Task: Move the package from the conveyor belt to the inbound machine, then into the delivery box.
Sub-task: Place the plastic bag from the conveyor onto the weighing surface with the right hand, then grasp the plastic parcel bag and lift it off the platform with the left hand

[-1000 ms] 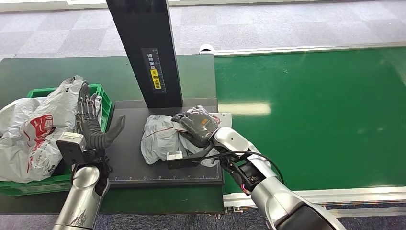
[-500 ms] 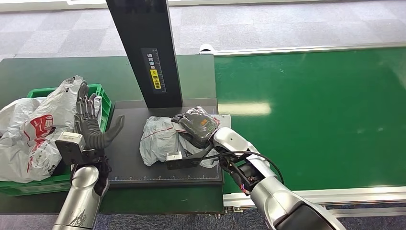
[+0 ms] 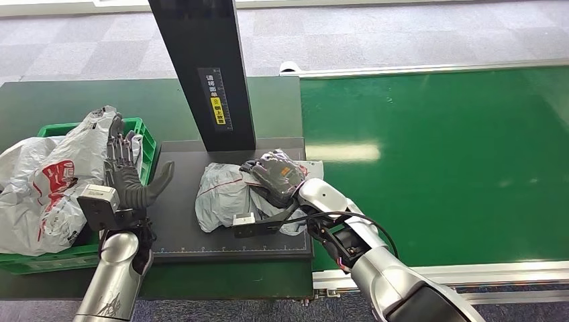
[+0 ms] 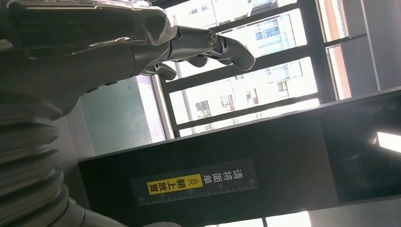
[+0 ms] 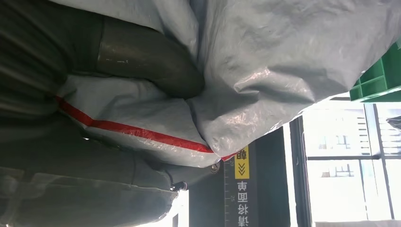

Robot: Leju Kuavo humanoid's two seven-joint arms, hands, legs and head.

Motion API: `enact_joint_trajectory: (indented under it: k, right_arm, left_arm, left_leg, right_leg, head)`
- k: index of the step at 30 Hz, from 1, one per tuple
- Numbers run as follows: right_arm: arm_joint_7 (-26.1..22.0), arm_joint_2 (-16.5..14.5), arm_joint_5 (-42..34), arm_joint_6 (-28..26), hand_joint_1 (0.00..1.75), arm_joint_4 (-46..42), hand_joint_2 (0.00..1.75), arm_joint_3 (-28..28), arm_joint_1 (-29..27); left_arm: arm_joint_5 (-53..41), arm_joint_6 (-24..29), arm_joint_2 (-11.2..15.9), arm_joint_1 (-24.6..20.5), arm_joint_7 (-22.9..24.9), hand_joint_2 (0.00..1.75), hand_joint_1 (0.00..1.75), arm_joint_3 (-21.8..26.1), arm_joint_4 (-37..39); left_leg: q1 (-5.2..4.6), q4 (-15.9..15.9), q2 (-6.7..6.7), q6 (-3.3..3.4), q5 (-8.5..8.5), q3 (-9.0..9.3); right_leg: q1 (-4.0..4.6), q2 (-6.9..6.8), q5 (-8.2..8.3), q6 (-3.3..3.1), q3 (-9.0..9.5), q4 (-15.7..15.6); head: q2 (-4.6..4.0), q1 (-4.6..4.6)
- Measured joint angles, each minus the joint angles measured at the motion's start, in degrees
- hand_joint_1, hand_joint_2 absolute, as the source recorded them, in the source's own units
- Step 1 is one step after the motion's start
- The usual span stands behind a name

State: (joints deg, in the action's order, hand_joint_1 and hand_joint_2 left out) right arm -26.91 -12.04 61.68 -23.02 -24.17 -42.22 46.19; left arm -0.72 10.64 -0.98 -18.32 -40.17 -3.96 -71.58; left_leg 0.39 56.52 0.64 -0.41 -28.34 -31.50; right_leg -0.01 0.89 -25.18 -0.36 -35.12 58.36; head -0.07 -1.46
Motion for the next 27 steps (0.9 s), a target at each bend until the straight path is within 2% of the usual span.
enact_joint_trajectory:
  k: [14,18,20,21,24,25,27]
  right_arm:
    - [0.0,0.0,0.0,0.0,1.75,0.02,1.75,-0.13,0.03]
    - [-0.16,0.0,-0.27,0.2,0.0,0.02,1.75,-0.15,0.07]
    - [-3.04,0.09,-4.29,3.87,0.0,-0.31,1.75,0.97,-0.01]
    - [-5.61,0.23,-8.91,8.31,0.0,-0.83,1.75,2.54,-0.19]
    - [-11.61,0.91,-31.87,27.46,0.0,-3.11,1.75,10.74,-0.66]
    - [-12.19,1.18,-39.84,31.9,0.0,-3.87,1.75,13.45,-0.69]
    - [-12.61,1.68,-49.29,35.13,0.0,-5.19,1.75,17.3,-0.76]
  left_arm:
    - [0.0,0.0,0.0,0.0,0.0,1.75,0.0,0.0,0.0]
    - [0.0,-0.07,0.0,0.0,0.0,1.75,0.0,0.0,0.0]
    - [0.0,-0.97,-0.08,0.0,0.01,1.75,0.0,0.0,0.09]
    - [-0.02,-1.64,-0.16,0.03,0.01,1.75,0.0,-0.01,0.22]
    - [-0.19,-2.68,-0.56,0.17,0.0,1.75,0.0,-0.08,0.81]
    - [-0.26,-2.68,-0.67,0.19,0.0,1.75,0.0,-0.13,1.01]
    - [-0.33,-2.68,-0.84,0.19,0.0,1.75,0.0,-0.18,1.32]
  left_leg:
    - [0.0,0.0,0.0,0.0,0.0,0.0]
    - [0.0,0.0,0.0,0.0,0.0,0.0]
    - [0.0,0.0,0.0,0.0,0.0,0.02]
    - [-0.01,0.01,0.02,0.0,0.0,0.02]
    - [-0.02,0.01,0.07,0.0,0.0,-0.02]
    - [-0.03,0.01,0.06,0.01,0.0,-0.02]
    - [-0.05,0.01,0.01,0.01,0.0,0.01]
  right_leg:
    - [0.0,0.0,0.0,0.0,0.0,0.0]
    - [0.0,0.0,0.0,0.0,0.0,0.0]
    - [0.0,0.0,0.0,0.0,-0.01,-0.01]
    - [0.0,-0.01,0.0,0.0,-0.02,-0.01]
    - [-0.01,-0.04,0.0,0.0,-0.01,-0.02]
    - [-0.02,-0.04,0.0,0.01,-0.01,-0.02]
    - [-0.05,-0.01,0.01,0.01,0.0,-0.02]
  head:
    - [0.0,-0.01]
    - [0.0,-0.02]
    - [0.0,-0.03]
    - [0.0,-0.02]
    - [-0.01,0.0]
    - [-0.01,0.0]
    - [-0.01,-0.01]
